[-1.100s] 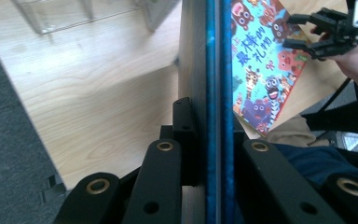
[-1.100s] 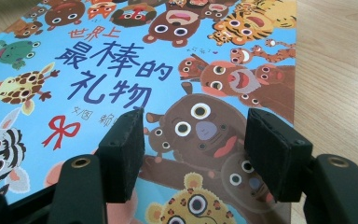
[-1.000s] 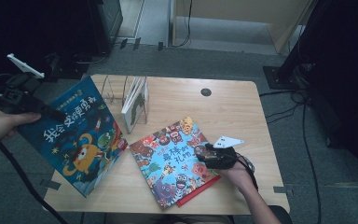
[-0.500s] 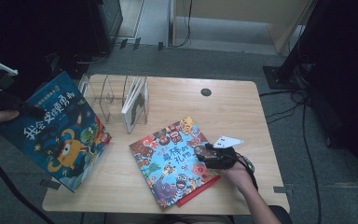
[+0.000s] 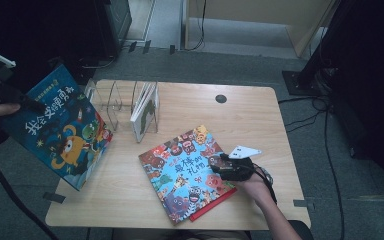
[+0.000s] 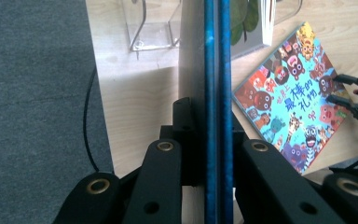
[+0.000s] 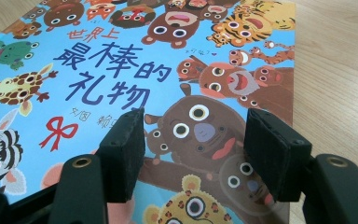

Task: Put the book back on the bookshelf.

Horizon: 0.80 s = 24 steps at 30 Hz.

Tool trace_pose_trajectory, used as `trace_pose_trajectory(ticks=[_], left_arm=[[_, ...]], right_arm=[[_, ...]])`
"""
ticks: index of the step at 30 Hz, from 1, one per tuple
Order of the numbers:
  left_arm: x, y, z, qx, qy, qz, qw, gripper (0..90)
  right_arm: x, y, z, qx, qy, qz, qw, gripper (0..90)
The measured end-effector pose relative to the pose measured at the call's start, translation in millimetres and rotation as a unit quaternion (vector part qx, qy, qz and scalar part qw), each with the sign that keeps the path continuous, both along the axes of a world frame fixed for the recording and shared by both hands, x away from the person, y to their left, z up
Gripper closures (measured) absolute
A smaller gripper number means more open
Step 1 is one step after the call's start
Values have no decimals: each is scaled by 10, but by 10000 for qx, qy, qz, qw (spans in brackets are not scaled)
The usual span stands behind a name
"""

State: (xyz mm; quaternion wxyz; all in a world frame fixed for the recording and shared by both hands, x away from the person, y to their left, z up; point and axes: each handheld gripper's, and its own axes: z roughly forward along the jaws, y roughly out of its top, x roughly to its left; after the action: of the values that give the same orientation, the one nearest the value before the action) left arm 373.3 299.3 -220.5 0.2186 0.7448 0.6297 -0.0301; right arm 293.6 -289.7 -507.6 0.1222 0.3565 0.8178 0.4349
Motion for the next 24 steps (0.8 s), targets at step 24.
trace_pose_trajectory(ticks=[24], left_arm=[[371, -102, -70, 243, -234, 166, 9993, 834]], right_arm=[[1, -1, -1, 2, -8, 9, 10000, 387]])
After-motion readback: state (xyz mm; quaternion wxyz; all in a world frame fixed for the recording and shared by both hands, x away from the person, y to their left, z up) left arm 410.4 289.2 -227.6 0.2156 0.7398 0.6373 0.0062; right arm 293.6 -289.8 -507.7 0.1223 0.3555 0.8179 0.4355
